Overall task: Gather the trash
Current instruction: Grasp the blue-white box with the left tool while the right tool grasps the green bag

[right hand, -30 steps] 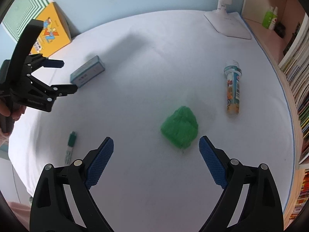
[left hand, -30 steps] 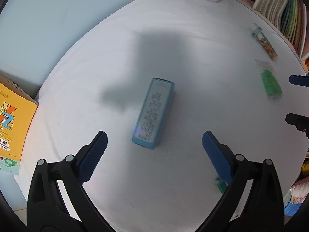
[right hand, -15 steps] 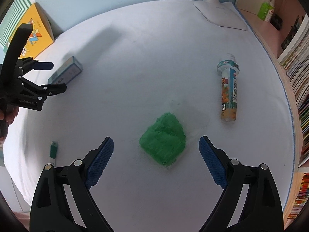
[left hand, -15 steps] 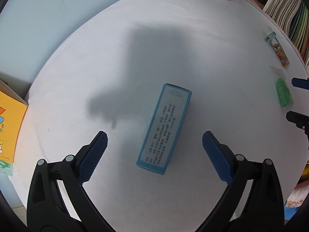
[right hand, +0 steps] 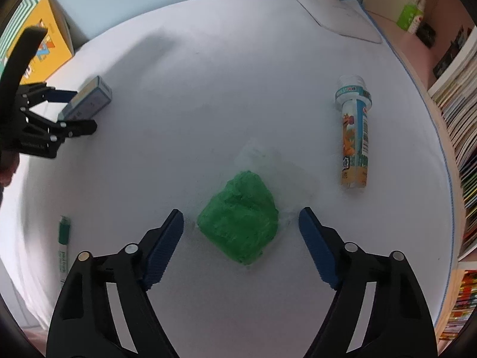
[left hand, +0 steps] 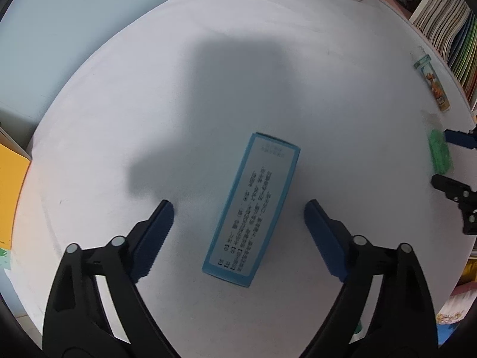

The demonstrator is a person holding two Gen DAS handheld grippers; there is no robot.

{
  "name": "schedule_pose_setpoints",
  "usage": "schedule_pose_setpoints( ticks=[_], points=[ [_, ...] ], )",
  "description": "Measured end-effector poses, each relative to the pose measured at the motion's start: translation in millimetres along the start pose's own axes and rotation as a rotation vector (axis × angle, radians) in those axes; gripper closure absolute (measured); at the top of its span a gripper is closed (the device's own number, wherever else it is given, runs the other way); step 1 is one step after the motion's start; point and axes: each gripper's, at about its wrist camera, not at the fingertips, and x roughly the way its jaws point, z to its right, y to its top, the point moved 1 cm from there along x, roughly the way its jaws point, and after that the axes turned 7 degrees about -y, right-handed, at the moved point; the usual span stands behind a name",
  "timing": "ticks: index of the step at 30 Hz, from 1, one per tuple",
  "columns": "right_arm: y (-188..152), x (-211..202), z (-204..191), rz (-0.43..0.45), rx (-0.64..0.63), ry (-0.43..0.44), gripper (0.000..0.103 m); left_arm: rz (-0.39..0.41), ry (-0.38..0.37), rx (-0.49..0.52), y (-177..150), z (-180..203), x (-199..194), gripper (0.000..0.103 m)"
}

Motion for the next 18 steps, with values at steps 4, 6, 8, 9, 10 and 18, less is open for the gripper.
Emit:
schedule_pose_setpoints(
  ticks=[4, 6, 8, 9, 10, 18],
  points=[
    [3, -1, 2, 0.010, 0.013, -0.006, 0.046, 0.003, -0.026, 0.000, 3, -3, -1, 0.034],
    [4, -1, 2, 0.010, 0.012, -0.008, 0.050, 0.001, -0.029, 0.017, 2, 1, -1, 0.039],
    [4, 0, 1, 0.009, 0.005, -0.007, 0.050, 0.000, -0.033, 0.034, -2, -5, -2, 0.052],
    [4, -1, 1, 0.010, -0.001, -0.009, 0.051, -0.001, -0.035, 0.043, -3, -2, -2, 0.056],
    [4, -1, 0, 0.011, -0.003, -0.003, 0.051, -0.002, -0.038, 0.051, -7, -1, -4, 0.063],
    [-5, -11, 1, 0.023, -0.005, 0.022, 0.051, -0.005, -0.050, 0.048, 6, 9, -7, 0.077]
  ],
)
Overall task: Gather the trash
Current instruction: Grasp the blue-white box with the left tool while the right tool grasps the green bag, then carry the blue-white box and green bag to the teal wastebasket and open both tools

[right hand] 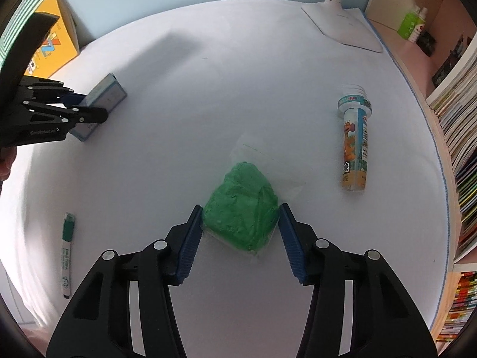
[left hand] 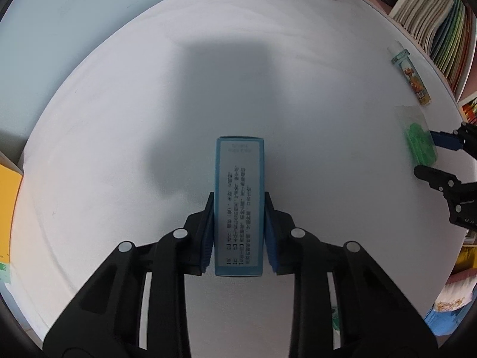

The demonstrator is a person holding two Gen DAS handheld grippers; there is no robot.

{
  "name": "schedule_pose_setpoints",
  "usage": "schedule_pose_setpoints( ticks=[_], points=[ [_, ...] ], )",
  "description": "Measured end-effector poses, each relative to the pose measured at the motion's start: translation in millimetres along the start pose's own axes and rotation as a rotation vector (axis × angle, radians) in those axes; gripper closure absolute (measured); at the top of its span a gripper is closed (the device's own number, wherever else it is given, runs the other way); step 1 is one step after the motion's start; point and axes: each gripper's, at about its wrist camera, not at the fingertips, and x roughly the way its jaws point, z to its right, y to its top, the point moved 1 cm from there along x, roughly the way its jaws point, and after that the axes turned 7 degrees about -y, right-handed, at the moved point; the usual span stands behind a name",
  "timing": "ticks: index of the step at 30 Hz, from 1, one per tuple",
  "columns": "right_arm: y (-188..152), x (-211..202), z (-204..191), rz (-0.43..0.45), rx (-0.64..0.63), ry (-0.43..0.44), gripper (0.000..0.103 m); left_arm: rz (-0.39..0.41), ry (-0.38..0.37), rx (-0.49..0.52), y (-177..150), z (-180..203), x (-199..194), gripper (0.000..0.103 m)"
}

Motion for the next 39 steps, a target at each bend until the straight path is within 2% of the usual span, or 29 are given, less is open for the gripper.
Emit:
schedule_pose_setpoints(
  ticks=[5, 7, 12, 20, 27, 39],
  points=[
    [-4, -12, 10, 0.021, 0.014, 0.008, 0.051, 0.001, 0.002, 0.014, -2, 0, -2, 0.077],
    [-6, -17, 12, 0.029, 0.024, 0.015, 0.051, 0.008, 0.016, 0.030, 2, 19, -3, 0.077],
    [-13, -30, 12, 0.046, 0.046, 0.017, 0.051, 0.024, 0.033, 0.072, 4, 39, -16, 0.077],
    [-54, -65, 30, 0.090, 0.108, 0.013, 0.051, 0.056, 0.046, 0.177, -10, 80, -48, 0.077],
    [-116, -101, 54, 0.118, 0.189, -0.013, 0.051, 0.058, 0.024, 0.271, -31, 141, -61, 0.077],
    [-249, -153, 84, 0.107, 0.356, -0.077, 0.051, 0.016, -0.064, 0.501, -85, 286, -54, 0.077]
  ],
)
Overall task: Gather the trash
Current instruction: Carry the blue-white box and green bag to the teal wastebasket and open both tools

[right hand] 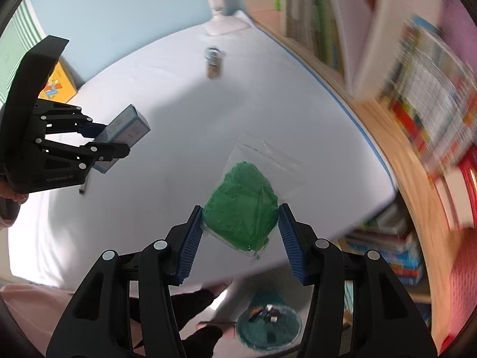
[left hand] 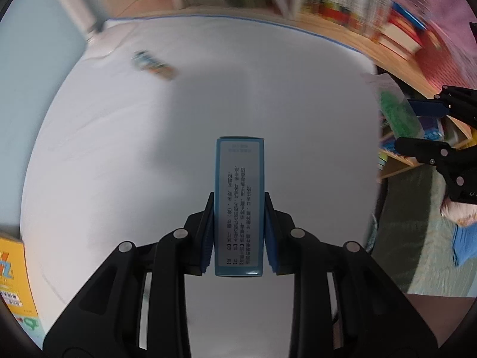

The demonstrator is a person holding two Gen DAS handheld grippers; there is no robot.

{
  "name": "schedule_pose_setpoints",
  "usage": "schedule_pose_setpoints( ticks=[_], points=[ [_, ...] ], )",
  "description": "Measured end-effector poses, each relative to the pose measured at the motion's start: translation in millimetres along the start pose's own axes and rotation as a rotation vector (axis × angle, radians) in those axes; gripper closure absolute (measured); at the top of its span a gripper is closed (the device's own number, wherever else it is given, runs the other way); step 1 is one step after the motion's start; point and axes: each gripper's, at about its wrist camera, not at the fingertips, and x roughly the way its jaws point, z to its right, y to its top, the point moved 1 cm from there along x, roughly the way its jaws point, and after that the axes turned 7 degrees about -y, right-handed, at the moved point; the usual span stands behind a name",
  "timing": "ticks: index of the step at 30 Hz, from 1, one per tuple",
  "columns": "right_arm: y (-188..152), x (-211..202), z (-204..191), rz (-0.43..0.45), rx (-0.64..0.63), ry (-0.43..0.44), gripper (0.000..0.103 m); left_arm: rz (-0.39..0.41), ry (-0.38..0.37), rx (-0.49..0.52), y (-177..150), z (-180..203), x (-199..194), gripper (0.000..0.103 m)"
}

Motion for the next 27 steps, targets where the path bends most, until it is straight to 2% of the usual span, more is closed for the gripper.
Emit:
schedule_pose_setpoints(
  ticks=[14, 27],
  points=[
    [-112, -50, 54, -0.004, 0.171, -0.060, 0.051, -0.024, -0.058, 0.175, -3, 138, 8, 0.077],
    [-215, -81, 84, -0.038, 0.312, -0.092, 0.051, -0.079, -0.100, 0.311, -34, 244, 25, 0.077]
  ],
)
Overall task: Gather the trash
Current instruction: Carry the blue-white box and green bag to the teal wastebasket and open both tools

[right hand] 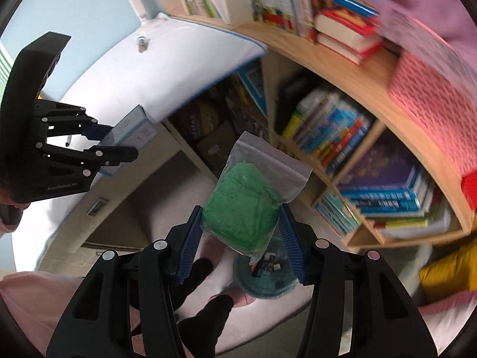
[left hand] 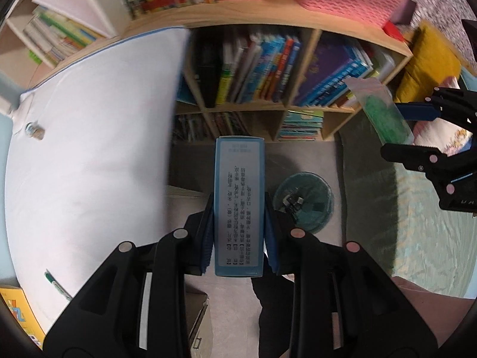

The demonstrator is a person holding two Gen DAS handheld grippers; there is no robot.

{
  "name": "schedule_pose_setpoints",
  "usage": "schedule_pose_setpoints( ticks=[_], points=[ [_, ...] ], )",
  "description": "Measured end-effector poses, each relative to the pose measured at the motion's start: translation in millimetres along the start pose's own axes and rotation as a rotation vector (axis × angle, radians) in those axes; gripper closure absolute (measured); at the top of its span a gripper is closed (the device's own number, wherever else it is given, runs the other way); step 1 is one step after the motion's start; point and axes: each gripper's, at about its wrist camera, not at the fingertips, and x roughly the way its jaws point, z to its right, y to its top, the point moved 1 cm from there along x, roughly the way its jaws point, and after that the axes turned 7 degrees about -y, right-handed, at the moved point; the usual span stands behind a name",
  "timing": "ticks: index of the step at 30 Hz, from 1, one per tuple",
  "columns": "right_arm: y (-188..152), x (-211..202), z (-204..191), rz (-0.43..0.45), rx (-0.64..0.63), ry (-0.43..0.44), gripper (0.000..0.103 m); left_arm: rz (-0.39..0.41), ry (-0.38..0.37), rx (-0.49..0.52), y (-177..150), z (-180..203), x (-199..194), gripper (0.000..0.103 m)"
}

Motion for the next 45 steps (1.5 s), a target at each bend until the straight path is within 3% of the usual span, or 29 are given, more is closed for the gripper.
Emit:
schedule_pose_setpoints(
  ticks=[21, 32, 45],
  points=[
    [-101, 3, 65, -0.088, 0.172, 0.000, 0.051, -0.129, -0.093, 0.170, -6, 116, 61, 0.077],
    [-138, 16, 71, -0.147, 0.244, 0.021, 0.051, -0.202, -0.123, 0.245, -16, 144, 88, 0.077],
    [-154, 32, 63, -0.196, 0.271, 0.044, 0.051, -0.275, -0.137, 0.310, -29, 154, 119, 0.077]
  ],
)
